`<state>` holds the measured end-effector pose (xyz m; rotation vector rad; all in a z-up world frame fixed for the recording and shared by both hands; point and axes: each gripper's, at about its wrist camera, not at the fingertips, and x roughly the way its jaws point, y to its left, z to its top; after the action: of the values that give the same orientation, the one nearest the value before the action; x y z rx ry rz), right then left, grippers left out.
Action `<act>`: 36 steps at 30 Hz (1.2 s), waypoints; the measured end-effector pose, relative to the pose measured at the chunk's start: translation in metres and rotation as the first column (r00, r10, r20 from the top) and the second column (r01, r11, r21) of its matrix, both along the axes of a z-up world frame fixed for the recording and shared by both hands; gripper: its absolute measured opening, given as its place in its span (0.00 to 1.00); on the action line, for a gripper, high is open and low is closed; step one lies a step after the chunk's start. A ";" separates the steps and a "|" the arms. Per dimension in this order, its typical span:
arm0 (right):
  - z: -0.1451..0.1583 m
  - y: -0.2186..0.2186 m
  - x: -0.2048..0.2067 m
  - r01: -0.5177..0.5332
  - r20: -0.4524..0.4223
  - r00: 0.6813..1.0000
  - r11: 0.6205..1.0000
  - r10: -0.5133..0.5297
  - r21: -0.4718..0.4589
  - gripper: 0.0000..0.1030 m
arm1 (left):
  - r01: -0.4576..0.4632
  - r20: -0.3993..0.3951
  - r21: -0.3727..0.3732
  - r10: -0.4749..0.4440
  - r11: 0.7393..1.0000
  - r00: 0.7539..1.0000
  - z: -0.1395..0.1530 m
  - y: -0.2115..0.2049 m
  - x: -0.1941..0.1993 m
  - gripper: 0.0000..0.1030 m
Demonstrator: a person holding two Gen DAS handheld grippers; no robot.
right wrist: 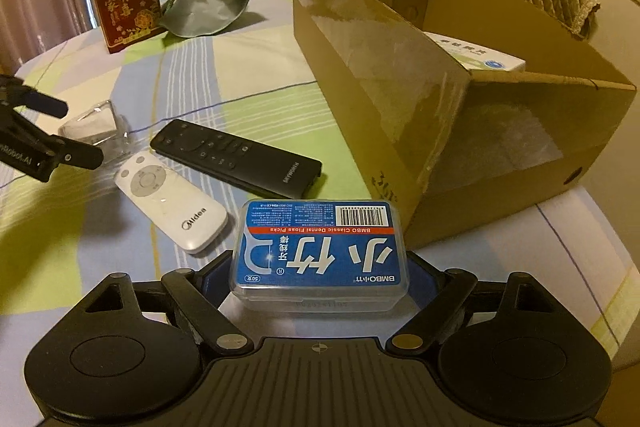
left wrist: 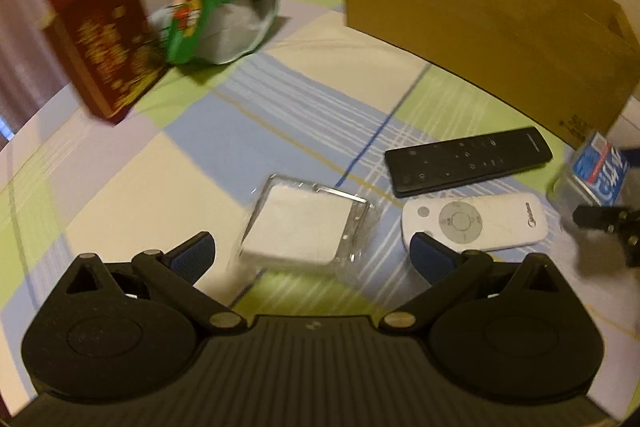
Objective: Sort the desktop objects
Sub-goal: 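Close the right tool on the floss box while the left tool closes on the clear wrapped square, then carry the floss box over the cardboard box while the left tool carries the clear square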
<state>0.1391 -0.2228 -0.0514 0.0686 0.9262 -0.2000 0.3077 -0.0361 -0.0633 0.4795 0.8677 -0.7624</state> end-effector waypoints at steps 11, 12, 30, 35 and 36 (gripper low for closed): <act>-0.001 -0.002 -0.003 0.034 -0.014 0.999 0.999 -0.034 -0.003 0.83 | 0.073 -0.034 0.022 -0.072 0.997 0.997 -0.012 -0.009 0.020 0.82; 0.000 -0.002 -0.003 0.035 -0.014 0.999 0.999 -0.035 -0.002 0.83 | 0.076 -0.037 0.022 -0.075 0.997 0.996 -0.013 -0.009 0.021 0.79; 0.011 0.000 -0.010 0.018 0.009 1.000 1.000 -0.018 -0.010 0.83 | 0.041 -0.034 0.012 -0.041 0.999 0.999 -0.005 -0.002 0.011 0.63; 0.023 0.005 -0.015 -0.010 0.036 0.999 1.000 0.011 -0.009 0.83 | -0.004 -0.019 0.003 0.004 1.000 1.000 0.009 0.005 0.002 0.63; 0.026 0.006 -0.017 -0.021 0.043 0.999 1.000 0.022 -0.009 0.83 | -0.016 -0.017 -0.001 0.016 1.000 1.000 0.012 0.007 0.000 0.63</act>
<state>0.1226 -0.2167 -0.0255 0.0546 0.8824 -0.1822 0.3076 -0.0292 -0.0512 0.4649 0.8854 -0.7530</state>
